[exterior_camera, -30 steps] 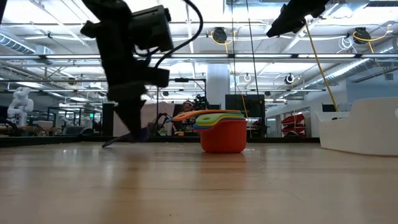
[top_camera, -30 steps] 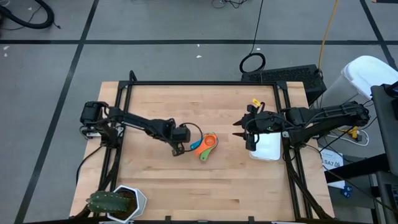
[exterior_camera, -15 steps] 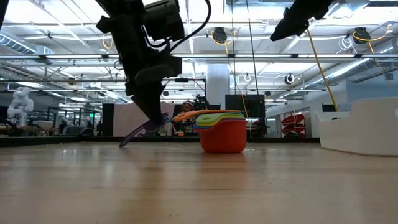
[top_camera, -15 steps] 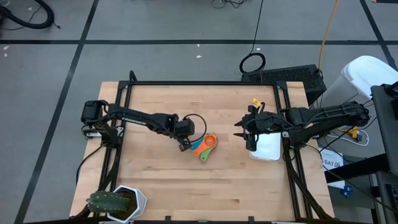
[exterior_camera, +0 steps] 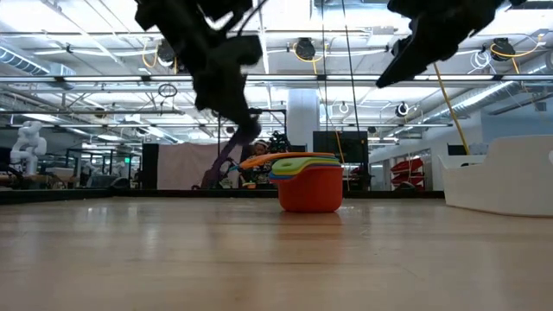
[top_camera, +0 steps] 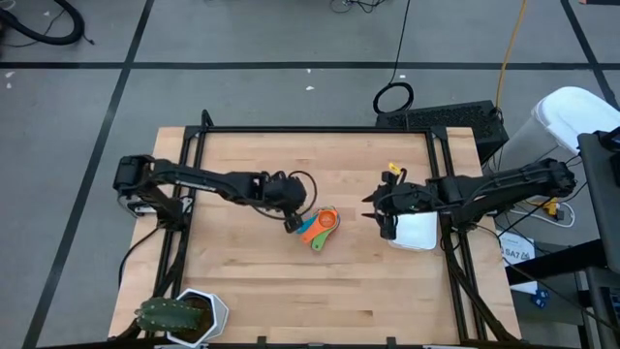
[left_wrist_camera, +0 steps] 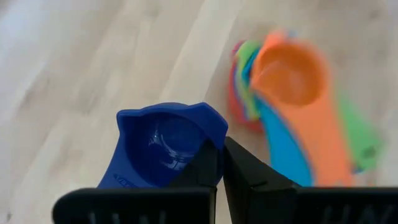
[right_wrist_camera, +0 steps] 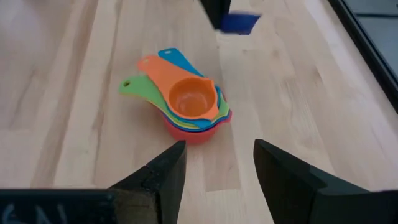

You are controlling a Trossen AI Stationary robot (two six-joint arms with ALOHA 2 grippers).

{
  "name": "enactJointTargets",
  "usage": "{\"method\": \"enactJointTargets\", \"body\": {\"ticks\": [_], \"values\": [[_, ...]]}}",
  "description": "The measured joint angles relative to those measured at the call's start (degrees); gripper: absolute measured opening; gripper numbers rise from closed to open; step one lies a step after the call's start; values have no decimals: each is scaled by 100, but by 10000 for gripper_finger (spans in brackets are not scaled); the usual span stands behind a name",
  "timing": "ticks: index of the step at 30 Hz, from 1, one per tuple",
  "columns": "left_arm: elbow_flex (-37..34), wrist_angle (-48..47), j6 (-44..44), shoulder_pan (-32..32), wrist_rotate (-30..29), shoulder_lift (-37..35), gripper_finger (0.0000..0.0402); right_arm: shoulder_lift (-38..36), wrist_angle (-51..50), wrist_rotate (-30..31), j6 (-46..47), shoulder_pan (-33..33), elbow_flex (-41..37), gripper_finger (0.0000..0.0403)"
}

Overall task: Nest measuring cups in basket
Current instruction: Stack the dark blue measuring cup on top of the orange measuring cup

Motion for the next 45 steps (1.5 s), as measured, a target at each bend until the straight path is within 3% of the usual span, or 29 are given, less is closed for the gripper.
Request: {"method": "enactJointTargets", "body": {"ticks": [7, 13, 18, 22, 26, 36, 40, 45], "values": [[0, 831, -170, 4, 590, -662, 8, 0, 462, -2, -230, 2, -135, 178], [2, 1369, -985, -93, 695, -559, 8, 2, 731, -2, -318, 2, -134, 178], [-1, 1256, -1473, -197, 708, -515, 9, 2, 710, -2, -355, 2, -135, 178], [338, 268, -1600, -197, 482, -508, 8, 2, 687, -2, -484, 4, -135, 178], [1167, -561, -1488, -264, 409, -184, 8, 2, 688, -1, -604, 4, -134, 178], [3652, -3511, -1063, -382, 337, 1510, 8, 0, 413, -2, -602, 4, -133, 178], [4268, -3934, -1062, -400, 388, 2006, 8, -7, 182, -2, -541, 4, -131, 178], [4705, -3822, -1043, -400, 398, 2312, 13, -183, -268, -2, -490, 4, -133, 178]]}}
